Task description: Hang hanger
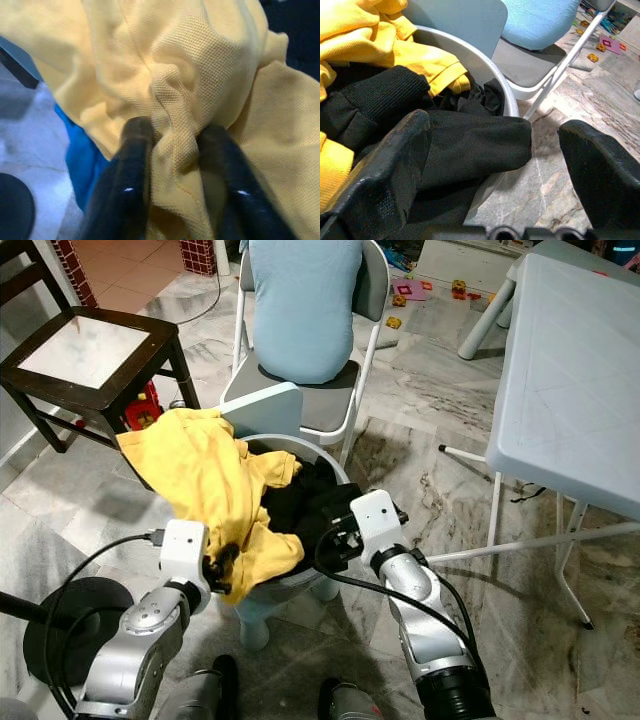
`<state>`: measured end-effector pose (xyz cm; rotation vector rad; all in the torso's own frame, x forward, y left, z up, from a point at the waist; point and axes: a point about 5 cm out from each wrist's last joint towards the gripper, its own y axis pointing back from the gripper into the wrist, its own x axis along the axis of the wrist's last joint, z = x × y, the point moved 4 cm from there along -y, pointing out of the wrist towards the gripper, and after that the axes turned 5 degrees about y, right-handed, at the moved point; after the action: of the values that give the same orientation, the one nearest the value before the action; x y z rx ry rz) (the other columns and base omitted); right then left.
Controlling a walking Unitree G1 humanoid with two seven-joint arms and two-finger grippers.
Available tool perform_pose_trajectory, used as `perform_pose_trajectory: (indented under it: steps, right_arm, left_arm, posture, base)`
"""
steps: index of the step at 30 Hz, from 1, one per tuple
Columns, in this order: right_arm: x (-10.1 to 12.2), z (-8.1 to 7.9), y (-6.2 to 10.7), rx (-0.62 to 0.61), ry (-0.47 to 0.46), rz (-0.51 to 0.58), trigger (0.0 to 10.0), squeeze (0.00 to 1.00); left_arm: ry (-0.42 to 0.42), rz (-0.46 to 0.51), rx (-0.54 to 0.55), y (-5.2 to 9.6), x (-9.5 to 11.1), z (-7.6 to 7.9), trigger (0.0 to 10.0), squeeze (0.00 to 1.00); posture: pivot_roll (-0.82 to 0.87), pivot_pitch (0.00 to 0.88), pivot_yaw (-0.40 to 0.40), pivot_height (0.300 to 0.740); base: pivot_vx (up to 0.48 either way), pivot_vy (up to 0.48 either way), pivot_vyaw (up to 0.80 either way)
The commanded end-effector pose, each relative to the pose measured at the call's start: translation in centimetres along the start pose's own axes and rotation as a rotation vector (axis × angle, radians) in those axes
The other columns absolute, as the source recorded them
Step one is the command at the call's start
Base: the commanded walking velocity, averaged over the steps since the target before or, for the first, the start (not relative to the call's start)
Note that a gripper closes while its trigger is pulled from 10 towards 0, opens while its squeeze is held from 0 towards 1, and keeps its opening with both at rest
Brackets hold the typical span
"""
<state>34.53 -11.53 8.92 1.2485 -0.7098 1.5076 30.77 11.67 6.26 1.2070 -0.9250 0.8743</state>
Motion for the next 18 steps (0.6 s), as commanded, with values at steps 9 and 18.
perform_pose_trajectory:
  steps: [9, 18]
  right_arm:
    - [0.0, 0.1, 0.1, -0.001, 0.006, -0.004, 10.0, 0.0]
    - [0.2, 0.1, 0.0, -0.003, 0.007, 0.003, 10.0, 0.0]
  left_arm:
    - [-0.037, 0.081, -0.144, -0.1, 1.7, 3.1, 0.0, 0.0]
    - [-0.172, 0.113, -0.422, 0.2, 2.4, 9.4, 0.0, 0.0]
  posture:
    - [0.02, 0.22, -0.104, 0.74]
    - [0.02, 0.215, -0.104, 0.74]
  base:
    - [0.0, 0.0, 0.0]
    - [0.0, 0.0, 0.0]
